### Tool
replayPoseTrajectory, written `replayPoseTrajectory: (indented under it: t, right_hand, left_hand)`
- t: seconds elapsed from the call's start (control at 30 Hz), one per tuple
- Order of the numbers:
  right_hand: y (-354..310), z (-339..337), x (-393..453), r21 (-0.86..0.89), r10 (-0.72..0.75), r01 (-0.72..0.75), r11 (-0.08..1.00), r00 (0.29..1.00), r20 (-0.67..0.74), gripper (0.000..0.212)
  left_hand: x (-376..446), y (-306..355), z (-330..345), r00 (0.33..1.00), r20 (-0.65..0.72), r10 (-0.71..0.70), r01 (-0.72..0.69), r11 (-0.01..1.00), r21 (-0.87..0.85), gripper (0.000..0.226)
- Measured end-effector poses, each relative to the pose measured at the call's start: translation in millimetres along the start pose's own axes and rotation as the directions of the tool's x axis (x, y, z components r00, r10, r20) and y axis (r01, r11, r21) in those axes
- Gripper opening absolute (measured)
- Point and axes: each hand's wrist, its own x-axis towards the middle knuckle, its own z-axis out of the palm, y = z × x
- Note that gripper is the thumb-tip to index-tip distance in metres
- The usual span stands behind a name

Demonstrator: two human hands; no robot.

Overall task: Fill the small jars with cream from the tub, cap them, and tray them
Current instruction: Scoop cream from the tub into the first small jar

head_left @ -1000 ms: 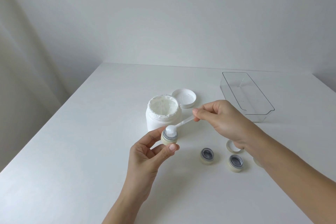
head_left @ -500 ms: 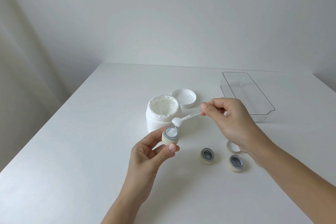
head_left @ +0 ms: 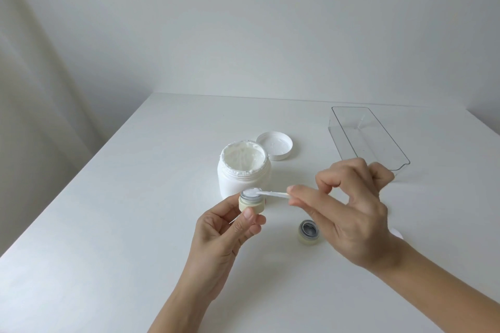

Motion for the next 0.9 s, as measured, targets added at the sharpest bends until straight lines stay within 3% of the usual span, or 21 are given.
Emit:
replayPoseTrajectory:
  t: [0.07, 0.2, 0.37, 0.47, 0.53, 0.67, 0.73, 0.9]
  right_hand:
    - [1.3, -1.3, -4.4, -0.018, -0.065, 0.065, 0.998, 0.998, -0.007, 0.007]
    - [7.0, -6.4, -10.3, -0.015, -0.111, 0.111, 0.994, 0.993, -0.040, 0.023]
    - [9.4, -12.6, -12.0, 0.003, -0.057, 0.057, 0.998, 0.997, -0.057, 0.020]
    - [8.3, -14.2, -8.2, 0.040, 0.092, -0.088, 0.995, 0.992, -0.086, 0.005]
    - [9.2, -13.0, -5.4, 0.094, 0.271, -0.265, 0.960, 0.961, -0.060, 0.015]
    - [11.0, -10.7, -0.6, 0.320, 0.558, -0.591, 0.740, 0.806, 0.199, 0.024]
    - [9.1, -9.5, 0.3, 0.354, 0.576, -0.645, 0.677, 0.764, 0.290, 0.023]
    - [0.3, -4.4, 1.6, 0.343, 0.560, -0.668, 0.660, 0.742, 0.369, 0.022]
  left_hand:
    - [0.1, 0.7, 0.1, 1.000, 0.004, 0.000, 0.000, 1.000, -0.003, 0.025]
    - [0.3, 0.7, 0.3, 1.000, 0.004, 0.007, -0.007, 1.000, -0.006, 0.033]
    - [0.6, 1.3, 1.5, 1.000, 0.001, 0.007, -0.007, 1.000, -0.028, 0.032]
    - [0.8, 1.2, 1.5, 1.000, 0.004, 0.002, -0.001, 0.998, -0.067, 0.028]
    - [0.7, 1.3, 1.2, 1.000, 0.003, -0.007, 0.007, 0.997, -0.081, 0.029]
    - [0.4, 1.8, 2.1, 1.000, 0.008, -0.026, 0.027, 0.995, -0.097, 0.036]
    - [0.6, 1.3, 1.9, 0.999, 0.000, -0.034, 0.034, 0.994, -0.104, 0.035]
    - [-0.1, 2.4, 3.3, 0.999, 0.037, -0.013, 0.015, 0.997, -0.069, 0.035]
